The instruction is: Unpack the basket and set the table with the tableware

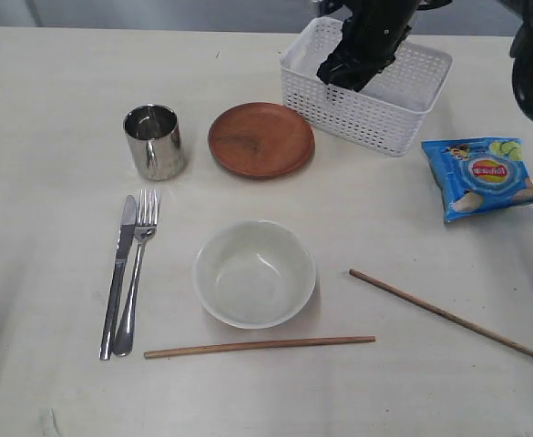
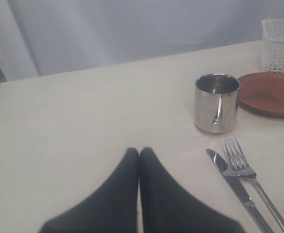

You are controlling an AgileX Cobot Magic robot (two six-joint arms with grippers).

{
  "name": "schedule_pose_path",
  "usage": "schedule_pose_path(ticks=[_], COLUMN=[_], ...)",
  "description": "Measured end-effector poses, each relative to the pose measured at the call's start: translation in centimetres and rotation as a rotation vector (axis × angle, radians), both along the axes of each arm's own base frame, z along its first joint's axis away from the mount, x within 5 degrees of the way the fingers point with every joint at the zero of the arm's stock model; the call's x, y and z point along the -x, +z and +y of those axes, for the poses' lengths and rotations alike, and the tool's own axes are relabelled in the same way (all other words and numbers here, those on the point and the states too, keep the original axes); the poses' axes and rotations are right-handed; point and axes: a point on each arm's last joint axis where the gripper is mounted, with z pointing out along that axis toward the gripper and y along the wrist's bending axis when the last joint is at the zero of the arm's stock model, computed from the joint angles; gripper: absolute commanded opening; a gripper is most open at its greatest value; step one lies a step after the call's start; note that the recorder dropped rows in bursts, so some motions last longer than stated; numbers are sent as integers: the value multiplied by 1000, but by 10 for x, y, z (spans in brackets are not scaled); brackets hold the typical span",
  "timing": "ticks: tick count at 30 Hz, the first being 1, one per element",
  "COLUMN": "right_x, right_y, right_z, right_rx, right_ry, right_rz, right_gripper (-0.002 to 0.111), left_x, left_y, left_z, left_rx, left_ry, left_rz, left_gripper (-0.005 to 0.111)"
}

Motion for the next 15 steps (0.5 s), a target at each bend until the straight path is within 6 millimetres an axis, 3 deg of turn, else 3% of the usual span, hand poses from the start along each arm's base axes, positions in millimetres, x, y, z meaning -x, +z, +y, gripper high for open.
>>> schedule_pose_path(ticks=[7, 15], right_x=[3, 1], right_y=[-22, -24], right_z=[12, -1], right_rx=[66, 200], right_ry=[48, -175], right_rz=[24, 37], right_gripper=[49, 49], left_x=[0, 0], left_y=[0, 0], left_z=[0, 0], left_rx=[0, 0], left_ry=[0, 0], left_rz=[0, 0], left_gripper=[0, 0])
